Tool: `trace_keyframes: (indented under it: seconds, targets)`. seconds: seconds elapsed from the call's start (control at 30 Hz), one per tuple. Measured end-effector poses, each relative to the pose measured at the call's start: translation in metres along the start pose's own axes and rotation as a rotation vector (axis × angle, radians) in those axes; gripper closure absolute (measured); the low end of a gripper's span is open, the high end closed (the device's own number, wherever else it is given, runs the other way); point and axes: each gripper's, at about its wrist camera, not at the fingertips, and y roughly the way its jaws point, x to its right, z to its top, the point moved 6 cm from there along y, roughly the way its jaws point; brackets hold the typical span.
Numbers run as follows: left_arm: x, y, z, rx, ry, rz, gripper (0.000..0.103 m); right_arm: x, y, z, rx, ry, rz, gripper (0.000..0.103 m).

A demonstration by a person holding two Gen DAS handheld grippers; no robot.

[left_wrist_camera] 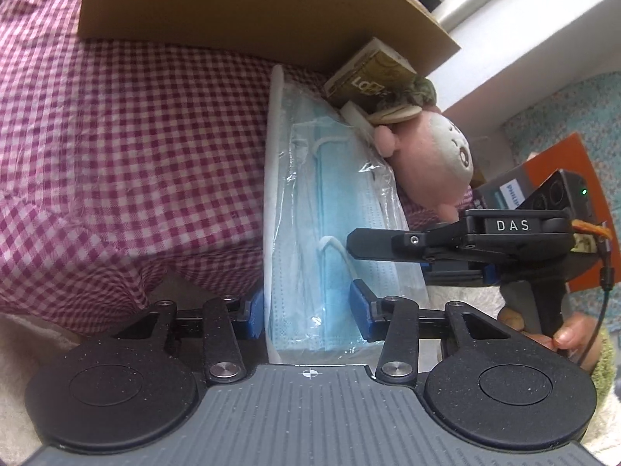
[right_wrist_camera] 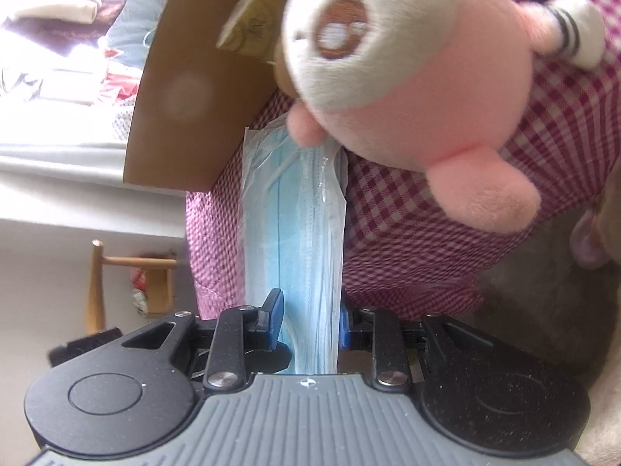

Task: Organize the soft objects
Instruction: 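Lift the face-mask packet up toward the cardboard box with the right gripper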

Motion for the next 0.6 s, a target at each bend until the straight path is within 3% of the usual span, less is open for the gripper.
trace_keyframes:
  seconds: [0.33,0.6]
  targets:
    - [0.02,-0.03,-0.007,0.081,0.072,0.021,0.063,-0.042,-0.01,-0.015,0.035,-0.217,-0.106,0.074]
    - [0.013,-0.077,-0.011,0.169,0.088,0.023,0.063,-0.068,-0.016,-0.024,0.056,-0.299,-0.102,0.074]
